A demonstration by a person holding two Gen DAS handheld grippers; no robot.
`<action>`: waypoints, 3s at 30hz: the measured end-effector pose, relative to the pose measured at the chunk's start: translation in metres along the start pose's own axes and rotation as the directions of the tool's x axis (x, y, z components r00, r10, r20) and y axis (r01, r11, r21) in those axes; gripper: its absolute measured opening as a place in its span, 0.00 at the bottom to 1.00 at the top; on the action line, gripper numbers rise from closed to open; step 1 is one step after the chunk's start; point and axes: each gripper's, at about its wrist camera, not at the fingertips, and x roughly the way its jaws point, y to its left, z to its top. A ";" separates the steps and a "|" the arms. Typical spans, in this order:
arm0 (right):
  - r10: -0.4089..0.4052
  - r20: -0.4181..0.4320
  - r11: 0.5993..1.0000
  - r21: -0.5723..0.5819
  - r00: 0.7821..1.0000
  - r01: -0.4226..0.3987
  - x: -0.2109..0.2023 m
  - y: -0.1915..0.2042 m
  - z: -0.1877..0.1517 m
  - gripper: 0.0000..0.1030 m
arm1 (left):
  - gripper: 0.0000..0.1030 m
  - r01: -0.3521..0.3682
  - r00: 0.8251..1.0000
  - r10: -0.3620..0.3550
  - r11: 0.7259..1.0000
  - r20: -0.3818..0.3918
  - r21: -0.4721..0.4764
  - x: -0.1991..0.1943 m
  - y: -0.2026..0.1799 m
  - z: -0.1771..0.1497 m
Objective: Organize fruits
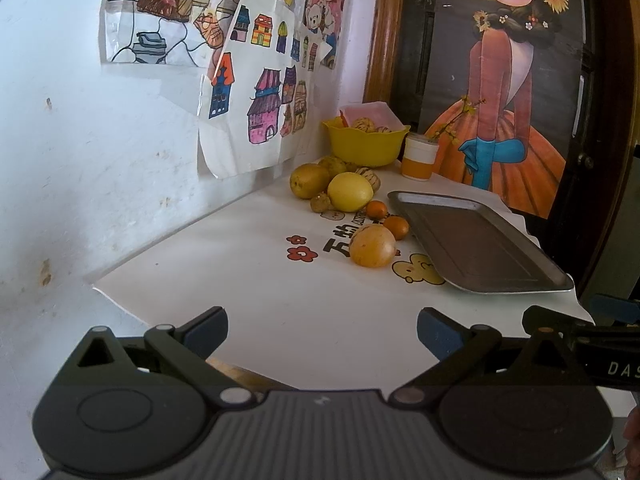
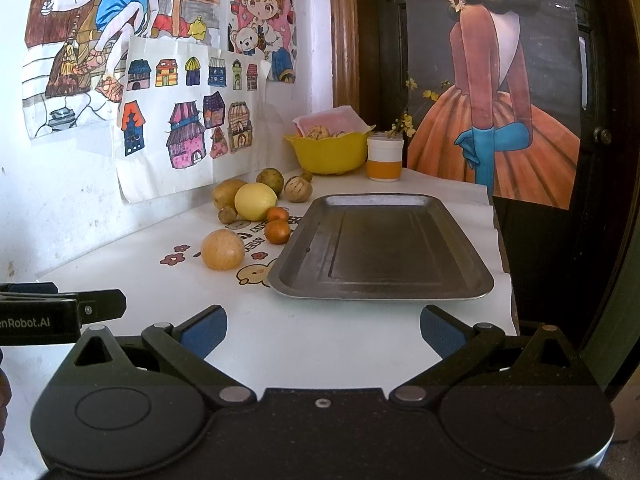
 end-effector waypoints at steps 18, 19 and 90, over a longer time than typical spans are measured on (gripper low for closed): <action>0.001 -0.004 1.000 0.000 1.000 -0.001 0.000 0.001 -0.002 0.99 | 1.00 0.000 1.000 0.000 1.000 -0.003 -0.002 0.000 0.004 -0.001; 0.001 -0.004 1.000 0.000 1.000 -0.001 0.000 0.001 -0.001 0.99 | 1.00 0.000 1.000 0.000 1.000 -0.004 -0.002 -0.001 0.005 -0.002; 0.360 -0.367 0.778 -0.389 0.857 -0.494 0.241 0.018 0.105 0.32 | 0.48 0.185 0.964 -0.151 0.972 -0.217 0.145 0.157 -0.028 0.066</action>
